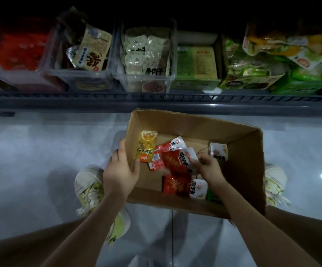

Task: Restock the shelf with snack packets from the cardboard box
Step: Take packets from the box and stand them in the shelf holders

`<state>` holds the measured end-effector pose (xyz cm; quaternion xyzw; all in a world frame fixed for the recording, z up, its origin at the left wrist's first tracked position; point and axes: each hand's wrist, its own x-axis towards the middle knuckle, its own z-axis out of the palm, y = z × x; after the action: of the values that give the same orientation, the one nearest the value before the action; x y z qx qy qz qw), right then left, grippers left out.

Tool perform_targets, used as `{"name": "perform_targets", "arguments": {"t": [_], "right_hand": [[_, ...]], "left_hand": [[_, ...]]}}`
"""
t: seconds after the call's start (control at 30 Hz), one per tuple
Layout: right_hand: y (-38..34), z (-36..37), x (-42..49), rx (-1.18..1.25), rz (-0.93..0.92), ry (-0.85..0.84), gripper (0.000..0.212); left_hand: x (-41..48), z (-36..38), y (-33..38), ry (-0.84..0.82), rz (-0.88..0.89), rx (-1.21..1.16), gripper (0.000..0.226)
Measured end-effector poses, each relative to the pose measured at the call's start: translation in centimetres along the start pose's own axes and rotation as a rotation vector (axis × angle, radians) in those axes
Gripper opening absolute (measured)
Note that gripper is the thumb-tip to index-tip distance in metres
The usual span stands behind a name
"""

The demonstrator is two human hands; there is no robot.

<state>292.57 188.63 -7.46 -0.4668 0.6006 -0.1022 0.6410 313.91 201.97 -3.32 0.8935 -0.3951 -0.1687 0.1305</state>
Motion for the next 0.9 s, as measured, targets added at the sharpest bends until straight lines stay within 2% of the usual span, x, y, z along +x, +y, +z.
{"name": "perform_targets", "arguments": {"t": [0.1, 0.2, 0.27, 0.33, 0.43, 0.47, 0.57, 0.63, 0.7, 0.77, 0.9], "right_hand": [[-2.7, -1.8, -2.0, 0.077, -0.082, -0.036, 0.012], [-5.1, -2.9, -3.9, 0.168, -0.093, -0.157, 0.004], [-6.3, -3.2, -5.1, 0.181, -0.075, -0.258, 0.021], [-7.5, -3.4, -6.2, 0.161, -0.07, -0.355, 0.032], [-9.0, -3.1, -7.4, 0.158, -0.106, -0.45, 0.008], [-9.4, -2.9, -7.6, 0.154, -0.119, -0.473, 0.006], [-10.3, -2.1, -7.9, 0.152, -0.141, -0.524, 0.012], [-10.4, -1.7, -7.8, 0.17, -0.137, -0.534, 0.015], [-10.0, -1.5, -7.4, 0.221, -0.114, -0.524, 0.022], [-8.7, -1.5, -6.7, 0.235, -0.088, -0.466, 0.027], [-3.3, -2.3, -4.1, 0.012, 0.022, -0.138, 0.027]], "left_hand": [[0.0, -0.7, 0.0, 0.005, 0.016, -0.025, 0.069], [-0.4, -2.5, 1.2, 0.155, 0.059, -0.06, 0.06], [-0.9, -4.3, 2.8, 0.217, 0.143, -0.134, 0.054], [-1.4, -6.3, 4.6, 0.043, 0.21, -0.231, 0.055], [-2.0, -8.3, 6.6, -0.371, 0.228, -0.284, 0.063], [-2.0, -8.8, 7.2, -0.475, 0.206, -0.317, 0.061], [-1.6, -9.6, 7.9, -0.751, 0.131, -0.491, 0.033], [-1.7, -9.6, 7.8, -0.868, 0.081, -0.627, 0.027], [-1.8, -9.3, 7.5, -0.802, 0.063, -0.662, 0.025], [-1.5, -8.9, 6.8, -0.616, 0.047, -0.648, 0.017], [0.2, -8.3, 4.7, -0.405, -0.103, -0.718, 0.026]]}}
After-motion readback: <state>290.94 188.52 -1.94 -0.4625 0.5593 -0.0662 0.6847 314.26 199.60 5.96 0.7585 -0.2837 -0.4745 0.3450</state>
